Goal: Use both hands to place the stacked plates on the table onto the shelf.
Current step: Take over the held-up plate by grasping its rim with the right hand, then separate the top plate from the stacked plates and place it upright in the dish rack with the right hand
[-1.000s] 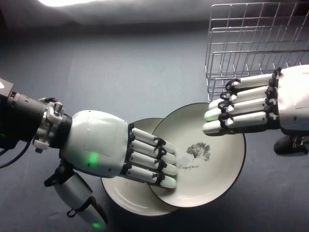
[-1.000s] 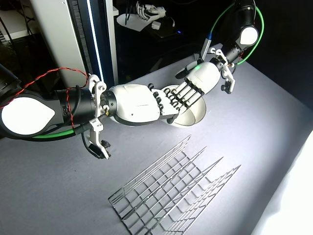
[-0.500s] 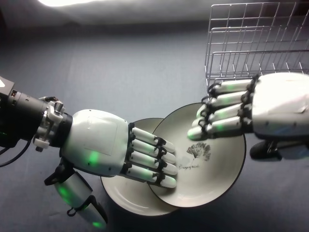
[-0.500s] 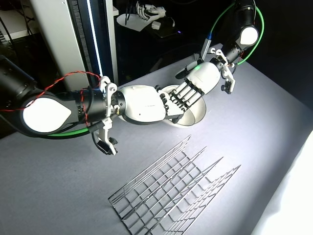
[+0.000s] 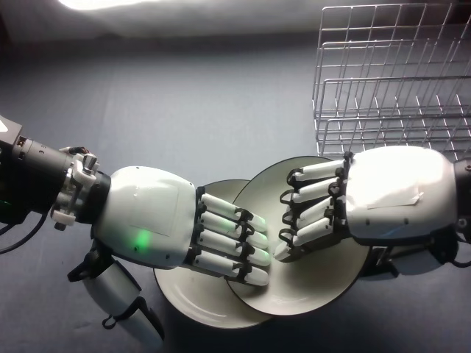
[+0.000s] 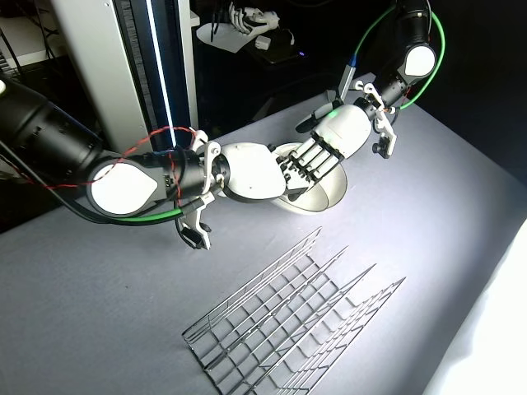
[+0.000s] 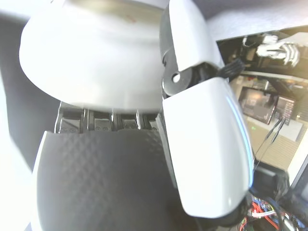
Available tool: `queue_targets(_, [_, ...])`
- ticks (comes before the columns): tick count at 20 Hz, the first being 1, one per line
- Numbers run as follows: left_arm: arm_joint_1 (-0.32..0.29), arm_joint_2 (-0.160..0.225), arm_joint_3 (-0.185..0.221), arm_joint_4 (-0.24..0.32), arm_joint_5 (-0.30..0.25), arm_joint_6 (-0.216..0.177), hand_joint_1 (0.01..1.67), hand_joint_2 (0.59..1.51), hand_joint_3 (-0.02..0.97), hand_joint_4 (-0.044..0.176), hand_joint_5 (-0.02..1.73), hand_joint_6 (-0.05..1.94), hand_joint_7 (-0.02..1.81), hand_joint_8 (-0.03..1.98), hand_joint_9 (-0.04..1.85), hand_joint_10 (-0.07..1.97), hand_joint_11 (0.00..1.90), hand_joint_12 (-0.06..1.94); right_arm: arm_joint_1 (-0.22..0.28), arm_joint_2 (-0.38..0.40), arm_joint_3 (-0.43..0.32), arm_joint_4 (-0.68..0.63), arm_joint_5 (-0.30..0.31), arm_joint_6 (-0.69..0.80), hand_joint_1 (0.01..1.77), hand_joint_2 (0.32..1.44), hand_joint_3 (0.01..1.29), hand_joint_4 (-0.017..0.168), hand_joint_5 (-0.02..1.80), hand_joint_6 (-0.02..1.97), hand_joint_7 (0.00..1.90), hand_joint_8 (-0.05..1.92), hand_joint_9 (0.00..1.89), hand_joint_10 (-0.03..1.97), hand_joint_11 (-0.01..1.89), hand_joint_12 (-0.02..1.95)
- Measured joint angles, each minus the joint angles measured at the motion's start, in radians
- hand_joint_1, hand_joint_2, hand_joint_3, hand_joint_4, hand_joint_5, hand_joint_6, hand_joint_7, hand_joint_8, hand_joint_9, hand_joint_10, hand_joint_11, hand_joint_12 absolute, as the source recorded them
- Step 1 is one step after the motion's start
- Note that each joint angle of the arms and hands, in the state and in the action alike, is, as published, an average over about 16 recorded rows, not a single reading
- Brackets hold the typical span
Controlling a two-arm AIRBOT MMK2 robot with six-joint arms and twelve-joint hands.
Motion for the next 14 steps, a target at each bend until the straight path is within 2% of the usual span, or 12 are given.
queue_targets(6, [0.000,0.000,0.001,-0.001,-0.001,-0.001,0.02,1.130,0.016,-0.002,-0.01,-0.01,-0.01,-0.03,0.01,-0.01,0.02,0.02,0.000,-0.031,0.021,0.008,-0.006,-0.002,1.19,1.11,0.02,0.000,0.59,0.31,0.62,0.13,0.36,0.78,0.16,1.55])
queue_targets(11, [-0.002,0.008,-0.002,0.000,0.000,-0.007,0.02,1.131,0.016,-0.003,-0.01,-0.02,-0.01,-0.02,0.01,0.00,0.02,0.02,0.001,-0.042,0.034,0.012,0.010,-0.005,1.18,1.09,0.01,0.002,0.67,0.60,0.69,0.38,0.51,0.92,0.35,1.54])
queue_targets(14, [-0.009,0.025,-0.009,0.002,0.002,-0.021,0.02,1.131,0.016,-0.002,-0.01,-0.02,0.00,-0.01,0.01,0.00,0.02,0.02,0.003,-0.044,0.038,0.012,0.020,-0.006,1.19,1.06,0.01,0.003,0.71,0.75,0.73,0.54,0.59,0.99,0.48,1.52])
